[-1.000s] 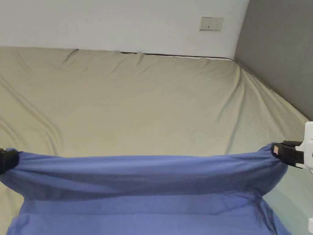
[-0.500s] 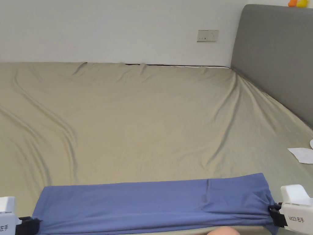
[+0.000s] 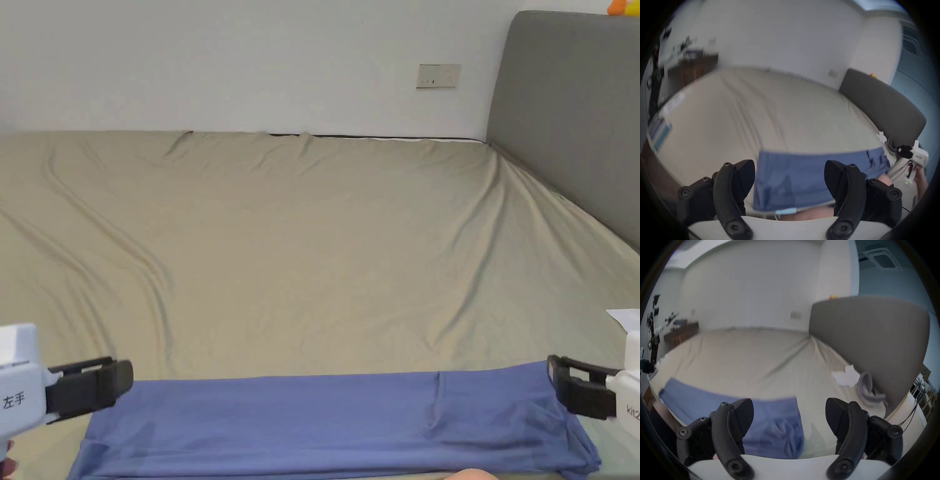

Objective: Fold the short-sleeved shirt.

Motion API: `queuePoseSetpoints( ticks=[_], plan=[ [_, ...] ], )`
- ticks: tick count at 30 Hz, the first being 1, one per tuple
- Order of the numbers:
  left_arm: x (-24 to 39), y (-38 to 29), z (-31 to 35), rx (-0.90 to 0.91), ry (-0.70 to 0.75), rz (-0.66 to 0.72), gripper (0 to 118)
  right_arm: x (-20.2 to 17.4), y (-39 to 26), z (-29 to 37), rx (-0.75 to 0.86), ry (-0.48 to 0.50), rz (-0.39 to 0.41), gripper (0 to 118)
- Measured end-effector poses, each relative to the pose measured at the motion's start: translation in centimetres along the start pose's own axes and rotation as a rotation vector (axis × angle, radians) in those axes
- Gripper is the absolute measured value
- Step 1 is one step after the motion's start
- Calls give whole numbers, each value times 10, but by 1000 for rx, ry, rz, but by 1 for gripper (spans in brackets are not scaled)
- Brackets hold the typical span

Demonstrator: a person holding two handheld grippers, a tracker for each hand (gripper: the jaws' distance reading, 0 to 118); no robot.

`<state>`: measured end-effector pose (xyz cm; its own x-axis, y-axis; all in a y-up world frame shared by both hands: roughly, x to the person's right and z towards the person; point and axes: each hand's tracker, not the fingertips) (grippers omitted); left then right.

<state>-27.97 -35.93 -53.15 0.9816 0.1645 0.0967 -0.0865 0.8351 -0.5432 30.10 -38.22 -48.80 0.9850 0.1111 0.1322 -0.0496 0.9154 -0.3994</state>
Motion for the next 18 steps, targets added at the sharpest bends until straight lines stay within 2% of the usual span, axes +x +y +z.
queuePoseSetpoints(
  ticks=[2, 3, 4, 5, 6, 7, 8, 9, 10, 11, 13, 14, 15, 18],
  plan=[
    [18, 14, 18, 135, 23, -78, 82, -15, 20, 11, 78, -11, -6, 93],
    [29, 18, 30, 202, 26, -110, 68, -24, 30, 14, 103, 2, 3, 87],
    [37, 18, 38, 253, 25, -123, 49, -34, 36, 17, 145, 14, 31, 75],
    [43, 18, 42, 275, 20, -131, 27, -42, 39, 20, 183, 14, 55, 47],
    [49, 15, 44, 301, 21, -144, 0, -52, 40, 24, 247, 10, 96, 0],
    [53, 13, 46, 318, 21, -154, 0, -60, 42, 25, 333, -21, 144, 0],
    [55, 9, 47, 296, 28, -141, 0, -69, 38, 28, 292, -10, 36, 0],
    [55, 7, 45, 296, 25, -139, 0, -73, 39, 29, 391, -69, 151, 0],
    [53, 4, 44, 279, -18, -142, 0, -73, 38, 25, 276, 30, 94, 0],
    [53, 0, 43, 276, -19, -149, 0, -80, 36, 25, 205, 65, 58, 0],
    [53, -6, 38, 262, 11, -192, 0, -89, 31, 29, 279, 18, 161, 0],
    [49, -6, 35, 251, 7, -183, 0, -91, 29, 30, 294, 29, 178, 0],
    [42, -6, 31, 220, -12, -146, 0, -89, 28, 24, 234, 60, 117, 0],
    [14, -4, 16, 140, -77, -41, 0, -89, 22, 17, 196, 79, 114, 0]
  ],
)
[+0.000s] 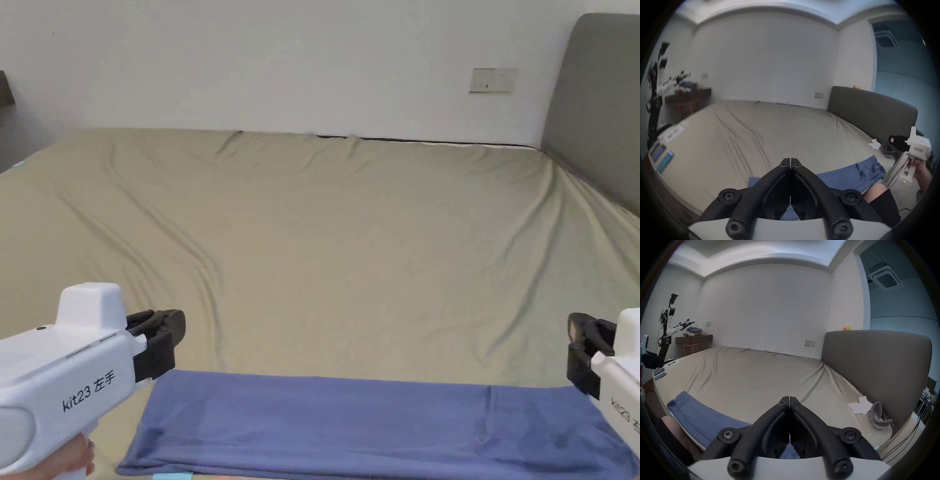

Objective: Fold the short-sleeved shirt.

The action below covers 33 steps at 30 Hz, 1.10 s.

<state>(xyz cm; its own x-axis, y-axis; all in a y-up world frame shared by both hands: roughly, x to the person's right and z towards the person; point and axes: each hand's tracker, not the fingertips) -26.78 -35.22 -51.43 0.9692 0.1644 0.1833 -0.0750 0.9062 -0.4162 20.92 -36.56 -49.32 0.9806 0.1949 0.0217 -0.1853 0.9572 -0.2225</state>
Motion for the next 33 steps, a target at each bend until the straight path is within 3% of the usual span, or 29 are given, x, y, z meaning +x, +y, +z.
queuePoseSetpoints(
  ticks=[2, 5, 6, 8, 9, 10, 11, 16, 18, 24, 28, 29, 30, 32, 33],
  plan=[
    [-28, -3, -13, -107, -72, 55, 0, 3, -4, -4, -22, 5, 0, 0],
    [-109, -11, -47, -312, -258, 318, 0, 0, -5, -1, -49, 6, 1, 0],
    [-130, -18, -56, -357, -286, 372, 10, -1, -6, 0, -71, 1, -9, 0],
    [-169, -30, -72, -414, -294, 478, 56, -1, -8, -2, -91, -2, -17, 0],
    [-188, -39, -82, -468, -302, 519, 92, -3, -7, -3, -109, 3, -24, 0],
    [-203, -47, -89, -493, -292, 555, 107, -4, -8, -4, -114, -3, -22, 0],
    [-207, -58, -93, -510, -302, 587, 112, -6, -9, -6, -124, -7, -25, 0],
    [-220, -97, -117, -574, -404, 788, 112, -17, -10, -8, -176, -14, -50, 0],
    [-216, -101, -120, -483, -519, 831, 112, -15, -10, -10, -187, -15, -54, 0],
    [-207, -110, -160, -502, -640, 843, 112, 0, -21, -26, -222, -19, -70, 0],
    [-202, -119, -179, -508, -643, 859, 110, 14, -31, -34, -242, -19, -69, 0],
    [-200, -118, -181, -503, -629, 854, 103, 16, -34, -34, -245, -17, -67, 0],
    [-197, -119, -183, -521, -584, 809, 79, 18, -36, -34, -248, -16, -64, 0],
    [-184, -121, -184, -610, -470, 700, 10, 23, -38, -36, -252, -19, -65, 0],
    [-183, -129, -186, -619, -453, 702, 9, 22, -39, -35, -256, -20, -68, 0]
  ],
)
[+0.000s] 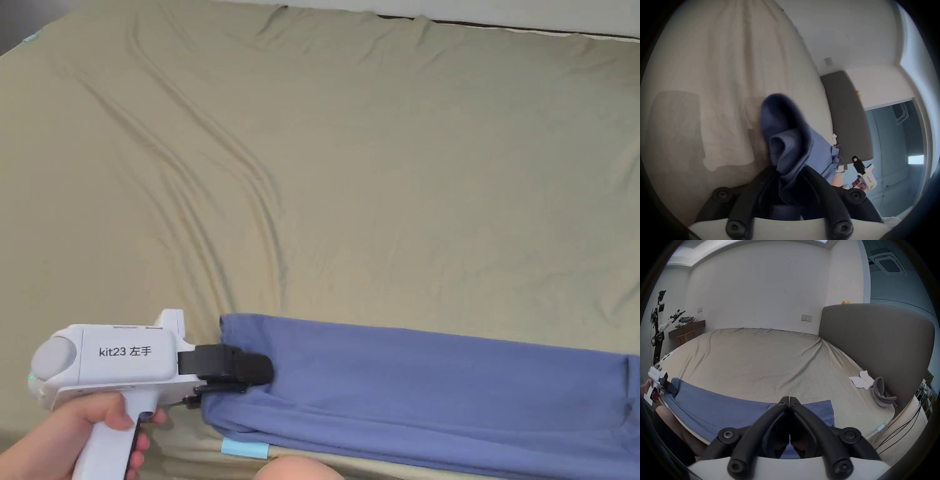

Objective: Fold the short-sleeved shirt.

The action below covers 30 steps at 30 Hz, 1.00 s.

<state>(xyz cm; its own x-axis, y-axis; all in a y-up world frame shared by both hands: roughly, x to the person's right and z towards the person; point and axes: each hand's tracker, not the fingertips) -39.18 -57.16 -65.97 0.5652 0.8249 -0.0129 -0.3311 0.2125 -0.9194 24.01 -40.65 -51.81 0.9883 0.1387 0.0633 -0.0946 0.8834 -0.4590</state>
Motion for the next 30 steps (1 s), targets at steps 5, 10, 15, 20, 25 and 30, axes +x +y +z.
queuePoseSetpoints(
  ticks=[5, 10, 15, 20, 25, 30],
  plan=[
    [16, 1, 15, 11, -24, 2, 9, 5, -2, 1, -7, -12, -13, 0],
    [26, 25, 52, 29, 10, 21, 7, 11, -1, -1, 2, -5, -28, 0],
    [67, 29, 78, 49, 27, -44, 7, 0, 2, 4, 19, 19, -26, 0],
    [70, 61, 120, 124, 141, -39, 7, -5, 8, 9, 43, 43, -33, 0],
    [68, 88, 165, 110, 363, -66, 7, 0, 13, 8, 62, 72, -63, 0],
    [97, 92, 160, 48, 524, -92, 7, -5, 21, 11, 93, 103, -55, 0]
  ],
)
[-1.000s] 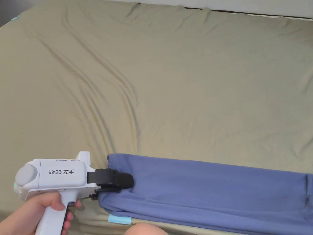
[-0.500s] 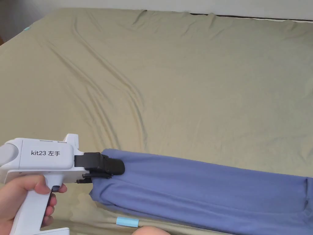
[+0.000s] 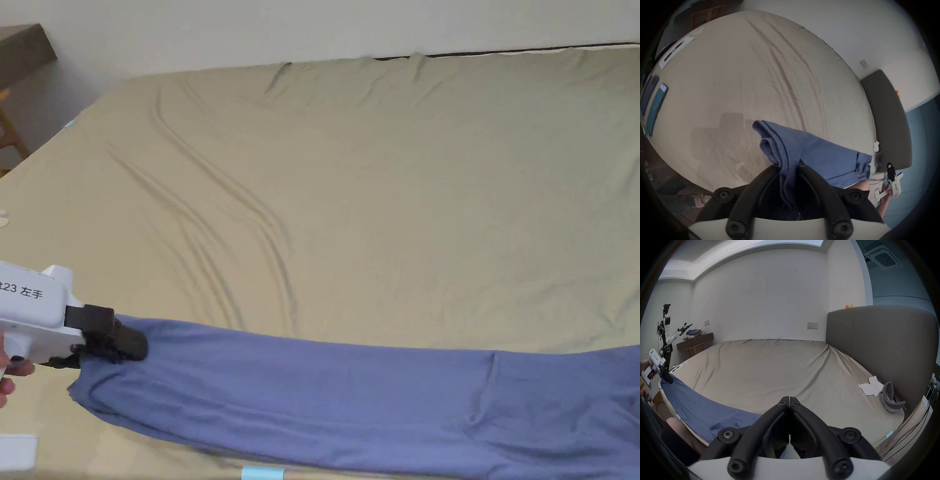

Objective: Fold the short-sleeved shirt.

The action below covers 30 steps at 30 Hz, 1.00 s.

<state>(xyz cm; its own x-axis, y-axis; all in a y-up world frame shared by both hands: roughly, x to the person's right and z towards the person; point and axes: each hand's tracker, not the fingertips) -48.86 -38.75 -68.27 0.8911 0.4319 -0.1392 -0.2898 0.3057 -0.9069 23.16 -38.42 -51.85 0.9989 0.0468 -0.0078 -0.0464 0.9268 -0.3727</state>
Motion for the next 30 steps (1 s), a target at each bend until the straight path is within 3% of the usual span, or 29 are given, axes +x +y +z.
queuePoseSetpoints(
  ticks=[3, 5, 7, 11, 14, 15, 16, 19, 20, 21, 25, 26, 29, 30],
  plan=[
    [50, -2, 3, 5, 12, -18, 7, -4, 2, -1, 11, 13, 26, 0],
    [118, -28, 1, -7, -5, -55, 7, -6, 3, -5, 0, 12, 25, 0],
    [166, -41, -14, -44, 15, -155, 7, -17, 10, -2, -7, 25, 15, 0],
    [215, -47, -50, -110, 19, -231, 7, -23, 16, 1, -16, 42, 33, 0],
    [244, -56, -79, -140, 29, -253, 7, -20, 17, 3, -31, 58, 2, 0],
    [219, -49, -60, -151, 45, -275, 7, -18, 17, 5, -34, 58, 3, 0],
    [240, -64, -74, -165, 49, -275, 7, -17, 16, 6, -37, 56, 5, 0],
    [228, -63, -77, -214, 68, -280, 7, -8, 16, 9, -40, 54, 7, 0],
    [269, -77, -136, -218, 80, -280, 7, -6, 17, 11, -40, 53, 2, 0],
    [277, -80, -156, -229, 94, -282, 7, -4, 17, 12, -38, 48, -4, 0],
    [300, -100, -184, -262, 120, -305, 10, 12, 15, 10, -34, 33, -15, 0],
    [299, -99, -190, -259, 114, -307, 18, 15, 13, 8, -36, 28, -14, 0],
    [312, -108, -202, -276, 53, -294, 70, 18, 11, 6, -44, 30, -10, 0],
    [313, -108, -195, -274, -33, -293, 75, 17, 9, 5, -48, 32, -6, 0]
  ],
)
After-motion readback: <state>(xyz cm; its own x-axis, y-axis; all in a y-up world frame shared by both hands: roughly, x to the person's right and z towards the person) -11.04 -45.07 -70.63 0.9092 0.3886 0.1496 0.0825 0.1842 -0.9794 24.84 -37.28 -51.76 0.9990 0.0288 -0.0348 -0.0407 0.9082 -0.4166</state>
